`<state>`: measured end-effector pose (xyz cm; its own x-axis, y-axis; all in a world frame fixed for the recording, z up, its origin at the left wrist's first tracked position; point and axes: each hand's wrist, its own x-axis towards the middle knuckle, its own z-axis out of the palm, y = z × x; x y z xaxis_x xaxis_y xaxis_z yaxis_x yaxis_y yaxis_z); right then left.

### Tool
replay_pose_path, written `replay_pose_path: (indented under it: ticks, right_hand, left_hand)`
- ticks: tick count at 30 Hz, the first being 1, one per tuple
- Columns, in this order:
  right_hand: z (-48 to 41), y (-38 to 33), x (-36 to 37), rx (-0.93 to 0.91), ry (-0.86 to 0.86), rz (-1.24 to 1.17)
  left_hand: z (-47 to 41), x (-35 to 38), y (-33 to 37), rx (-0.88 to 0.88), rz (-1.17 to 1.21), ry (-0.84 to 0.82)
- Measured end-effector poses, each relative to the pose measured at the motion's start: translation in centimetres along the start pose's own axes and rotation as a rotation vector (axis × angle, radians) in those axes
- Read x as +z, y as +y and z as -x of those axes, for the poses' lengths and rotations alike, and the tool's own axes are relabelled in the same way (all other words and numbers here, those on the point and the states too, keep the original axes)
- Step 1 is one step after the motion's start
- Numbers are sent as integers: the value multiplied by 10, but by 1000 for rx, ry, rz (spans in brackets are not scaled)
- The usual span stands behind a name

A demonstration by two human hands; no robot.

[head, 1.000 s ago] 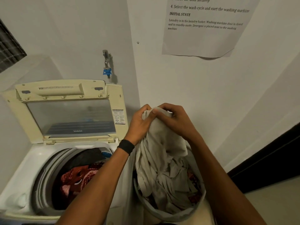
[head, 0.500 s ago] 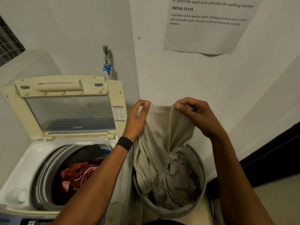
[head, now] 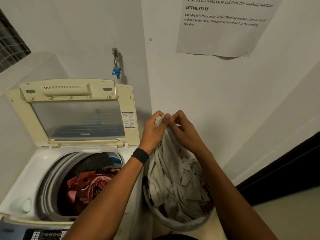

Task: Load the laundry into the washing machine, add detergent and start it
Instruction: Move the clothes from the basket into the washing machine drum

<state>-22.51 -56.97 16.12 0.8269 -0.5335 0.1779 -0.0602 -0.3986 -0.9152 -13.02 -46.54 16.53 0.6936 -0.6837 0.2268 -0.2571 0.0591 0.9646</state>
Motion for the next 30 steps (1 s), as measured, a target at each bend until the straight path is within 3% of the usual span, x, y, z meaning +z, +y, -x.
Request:
replay_pose_path:
  ticks: [6,9,13,17,19,22,26,30]
  right_hand:
    - [21,28,-42,37,-194,227]
    - [22,26,-68,55,-166,213]
    - [15,-11,-89,-153,-2,190]
    - [3,-37,-68,-319,86,168]
    - [-2,-34,-48,-303,72,135]
    - [-5,-21,-29,-147,74,86]
    - [0,2,-26,46,-122,26]
    - [10,27,-39,124,-449,194]
  left_hand:
    - [-15,-23,7,9,-9,122]
    - [-17,-29,5,24,-31,123]
    - [-9,-25,7,37,16,86]
    - [-6,-22,10,31,25,-173]
    - [-5,-20,12,-9,-6,-235]
    - [-2,-22,13,-4,-30,-181]
    - [-1,-25,9,11,-7,-53]
    - [-9,-36,4,-42,16,63]
